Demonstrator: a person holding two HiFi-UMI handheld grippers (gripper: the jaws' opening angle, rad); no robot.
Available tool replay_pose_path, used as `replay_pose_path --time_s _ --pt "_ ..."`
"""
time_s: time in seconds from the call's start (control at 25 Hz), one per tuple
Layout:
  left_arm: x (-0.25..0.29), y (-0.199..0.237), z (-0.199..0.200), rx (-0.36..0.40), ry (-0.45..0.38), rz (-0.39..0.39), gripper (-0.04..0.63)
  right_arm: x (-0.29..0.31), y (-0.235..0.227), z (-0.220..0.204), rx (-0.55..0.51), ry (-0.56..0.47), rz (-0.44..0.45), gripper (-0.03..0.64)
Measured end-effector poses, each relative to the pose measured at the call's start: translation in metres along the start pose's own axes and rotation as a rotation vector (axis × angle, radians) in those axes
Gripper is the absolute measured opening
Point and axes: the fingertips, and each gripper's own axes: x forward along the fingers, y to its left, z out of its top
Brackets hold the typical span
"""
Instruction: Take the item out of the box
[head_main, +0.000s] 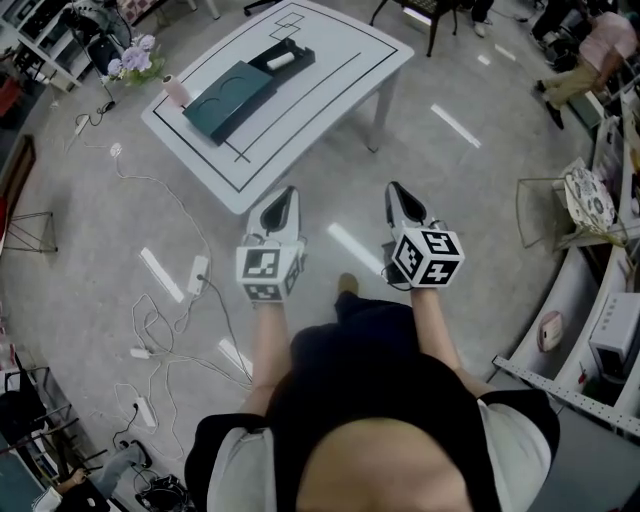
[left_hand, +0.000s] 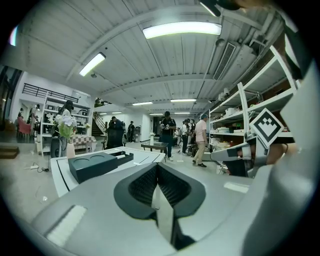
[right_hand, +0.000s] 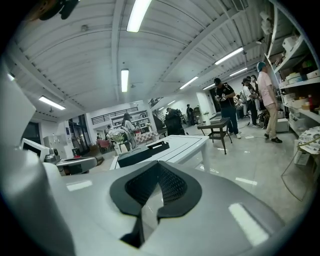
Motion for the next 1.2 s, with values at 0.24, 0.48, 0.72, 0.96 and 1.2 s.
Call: replay_pose_path --time_s 0.24,0.48,0.72,0.96,1.2 --pt "0.017 0.012 0.000 -0.020 -0.005 0.025 0.009 0.023 -0.001 0.006 0.003 0.007 0.039 0.002" --pt "0.035 0.018 0.000 -0.021 -0.008 0.037 0.009 0.040 -0.008 0.014 -0.014 0.007 0.053 0.002" --pt "0.047 0.021 -0.002 -0.023 -0.008 0.042 0.009 0.050 -0.018 0.014 -0.015 0.009 0.050 0.002" --pt "0.046 0.021 -0.004 -0.022 0.001 0.046 0.009 0.053 -0.018 0.010 -0.011 0.019 0.059 0.002" --pt "0.035 0.024 -0.010 -0.032 0.017 0.069 0.009 0.054 -0.011 0.003 -0.003 0.037 0.073 0.002"
